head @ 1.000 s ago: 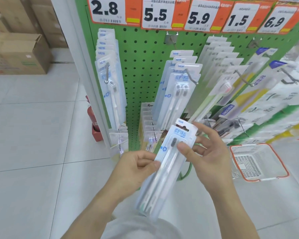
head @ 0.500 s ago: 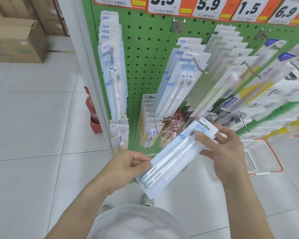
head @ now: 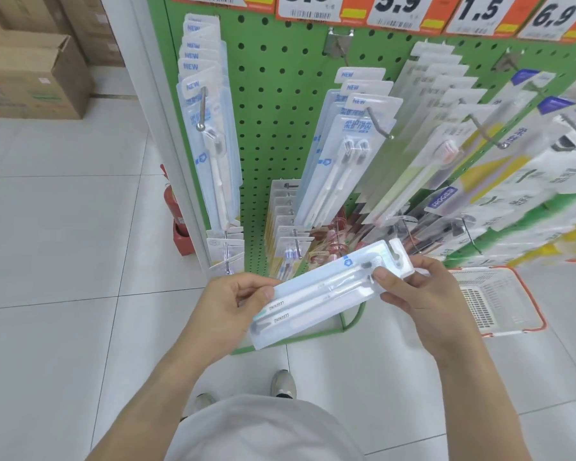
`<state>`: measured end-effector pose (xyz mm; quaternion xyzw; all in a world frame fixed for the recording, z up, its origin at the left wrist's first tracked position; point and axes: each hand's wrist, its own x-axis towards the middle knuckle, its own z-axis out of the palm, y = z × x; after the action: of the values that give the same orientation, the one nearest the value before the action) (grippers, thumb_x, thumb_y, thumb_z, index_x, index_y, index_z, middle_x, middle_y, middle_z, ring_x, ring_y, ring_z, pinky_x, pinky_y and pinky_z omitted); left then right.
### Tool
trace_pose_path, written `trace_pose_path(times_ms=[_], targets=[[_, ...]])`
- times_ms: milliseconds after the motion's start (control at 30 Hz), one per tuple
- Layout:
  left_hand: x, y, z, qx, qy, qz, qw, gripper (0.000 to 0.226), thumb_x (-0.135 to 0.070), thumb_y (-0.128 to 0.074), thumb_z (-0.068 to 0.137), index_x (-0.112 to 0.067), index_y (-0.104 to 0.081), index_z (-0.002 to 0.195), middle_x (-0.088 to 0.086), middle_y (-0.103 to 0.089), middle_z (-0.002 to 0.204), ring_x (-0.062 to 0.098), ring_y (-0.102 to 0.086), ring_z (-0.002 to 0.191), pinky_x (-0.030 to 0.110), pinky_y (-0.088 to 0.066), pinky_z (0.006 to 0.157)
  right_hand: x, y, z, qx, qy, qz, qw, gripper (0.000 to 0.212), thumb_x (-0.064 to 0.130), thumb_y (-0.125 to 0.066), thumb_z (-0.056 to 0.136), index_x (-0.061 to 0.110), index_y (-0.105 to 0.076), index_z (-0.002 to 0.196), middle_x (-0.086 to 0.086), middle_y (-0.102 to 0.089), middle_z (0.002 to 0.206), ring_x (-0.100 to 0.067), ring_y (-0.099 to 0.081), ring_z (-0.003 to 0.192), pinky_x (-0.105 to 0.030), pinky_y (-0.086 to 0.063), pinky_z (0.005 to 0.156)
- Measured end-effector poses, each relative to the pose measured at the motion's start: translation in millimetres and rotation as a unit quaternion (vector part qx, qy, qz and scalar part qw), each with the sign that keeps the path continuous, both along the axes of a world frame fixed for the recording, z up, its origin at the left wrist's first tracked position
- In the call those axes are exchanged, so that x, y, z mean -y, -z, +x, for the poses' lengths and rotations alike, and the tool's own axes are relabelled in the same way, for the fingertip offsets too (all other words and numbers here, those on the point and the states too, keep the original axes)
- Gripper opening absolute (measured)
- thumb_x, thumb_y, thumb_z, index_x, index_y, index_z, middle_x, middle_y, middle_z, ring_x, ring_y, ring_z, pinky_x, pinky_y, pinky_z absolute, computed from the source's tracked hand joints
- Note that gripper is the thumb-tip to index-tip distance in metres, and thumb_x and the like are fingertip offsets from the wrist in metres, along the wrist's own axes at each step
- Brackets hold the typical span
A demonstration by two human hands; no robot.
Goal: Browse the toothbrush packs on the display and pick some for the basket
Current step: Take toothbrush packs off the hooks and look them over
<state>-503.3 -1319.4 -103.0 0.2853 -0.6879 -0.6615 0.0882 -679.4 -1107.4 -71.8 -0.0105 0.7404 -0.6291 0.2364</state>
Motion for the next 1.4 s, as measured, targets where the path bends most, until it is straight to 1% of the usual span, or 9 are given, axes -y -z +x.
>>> trace_pose_path(times_ms=[167, 300, 433, 500, 667, 967, 1067, 1200, 1400], targets=[[2, -2, 2, 0.003, 0.007, 0.037, 0.999, 0.018, -0.009, -0.064, 0.096, -0.019, -0.078, 0.099, -0.006, -0.079, 0.098, 0.007, -0.071, 0.093, 0.014, -0.052, 0.083, 0, -1, 3, -0.008, -0.011, 0.029, 0.999, 0.076, 0.034, -0.087, 0.051, 0.019, -0.058, 0.12, -0.006, -0.077, 0.089, -0.019, -0.067, 0.079, -0.035, -0.055, 0.071], [4, -4, 4, 0.013, 0.045, -0.008, 0.999, 0.018, -0.012, -0.075, 0.088, -0.025, -0.078, 0.101, -0.015, -0.077, 0.099, 0.003, -0.071, 0.097, 0.015, -0.051, 0.084, -1, -3, 1, -0.048, -0.03, 0.085, 0.995, 0.063, 0.037, -0.09, 0.056, 0.027, -0.063, 0.112, -0.004, -0.077, 0.087, -0.015, -0.065, 0.072, -0.042, -0.055, 0.083], [2, -5, 2, 0.029, 0.012, -0.08, 0.996, 0.019, -0.018, -0.078, 0.086, -0.036, -0.078, 0.091, -0.017, -0.076, 0.092, 0.019, -0.072, 0.088, 0.037, -0.056, 0.076, -3, -5, 1, -0.117, -0.058, 0.188, 0.973, 0.061, 0.04, -0.091, 0.066, 0.033, -0.064, 0.119, 0.005, -0.068, 0.111, -0.011, -0.068, 0.09, -0.033, -0.053, 0.076], [0, -5, 1, 0.017, 0.007, -0.112, 0.994, 0.024, -0.015, -0.079, 0.085, -0.04, -0.078, 0.087, -0.02, -0.075, 0.088, 0.011, -0.07, 0.086, 0.025, -0.054, 0.08, -3, -11, 2, -0.108, -0.086, 0.228, 0.964, 0.073, 0.047, -0.086, 0.069, 0.033, -0.056, 0.133, 0.003, -0.063, 0.115, -0.013, -0.069, 0.088, -0.03, -0.049, 0.071], [0, -4, 1, -0.05, 0.027, -0.167, 0.984, 0.024, -0.005, -0.082, 0.08, -0.027, -0.081, 0.087, -0.021, -0.073, 0.092, 0.0, -0.066, 0.094, 0.004, -0.042, 0.085, 3, -14, 6, 0.03, -0.067, 0.055, 0.996, 0.073, 0.036, -0.08, 0.076, 0.02, -0.046, 0.139, -0.015, -0.074, 0.11, -0.03, -0.077, 0.087, -0.047, -0.051, 0.102], [-4, 5, -1, -0.054, 0.075, -0.209, 0.974, 0.043, -0.045, -0.075, 0.079, -0.048, -0.066, 0.121, -0.032, -0.051, 0.133, -0.006, -0.044, 0.131, 0.002, -0.028, 0.103, -2, -5, -4, -0.005, 0.01, -0.029, 1.0, 0.051, -0.012, -0.067, 0.088, 0.011, -0.057, 0.132, -0.018, -0.075, 0.104, -0.03, -0.077, 0.085, -0.04, -0.064, 0.074], [-1, 6, -3, 0.032, 0.059, -0.169, 0.983, 0.066, -0.037, -0.077, 0.085, -0.061, -0.039, 0.134, -0.032, -0.049, 0.129, -0.01, -0.054, 0.114, 0.009, -0.044, 0.094, -8, -5, -8, -0.032, 0.0, -0.045, 0.998, 0.051, -0.013, -0.068, 0.086, 0.018, -0.059, 0.126, -0.012, -0.078, 0.1, -0.035, -0.075, 0.091, -0.045, -0.063, 0.078], [-3, 8, -7, 0.049, 0.065, -0.033, 0.996, 0.042, -0.013, -0.076, 0.088, -0.039, -0.063, 0.118, -0.014, -0.074, 0.103, 0.02, -0.07, 0.081, 0.03, -0.061, 0.068, -12, -5, -12, -0.041, 0.004, -0.071, 0.997, 0.051, -0.011, -0.068, 0.086, 0.021, -0.06, 0.125, -0.013, -0.077, 0.101, -0.033, -0.075, 0.092, -0.048, -0.062, 0.083], [-7, 9, -9, 0.036, 0.027, -0.009, 0.999, 0.034, -0.004, -0.073, 0.089, -0.027, -0.069, 0.114, -0.005, -0.077, 0.094, 0.017, -0.063, 0.055, 0.028, -0.055, 0.053, -13, -1, -11, -0.141, 0.016, 0.033, 0.989, 0.059, -0.005, -0.081, 0.079, 0.026, -0.061, 0.125, -0.003, -0.075, 0.101, -0.014, -0.072, 0.085, -0.032, -0.059, 0.077]])
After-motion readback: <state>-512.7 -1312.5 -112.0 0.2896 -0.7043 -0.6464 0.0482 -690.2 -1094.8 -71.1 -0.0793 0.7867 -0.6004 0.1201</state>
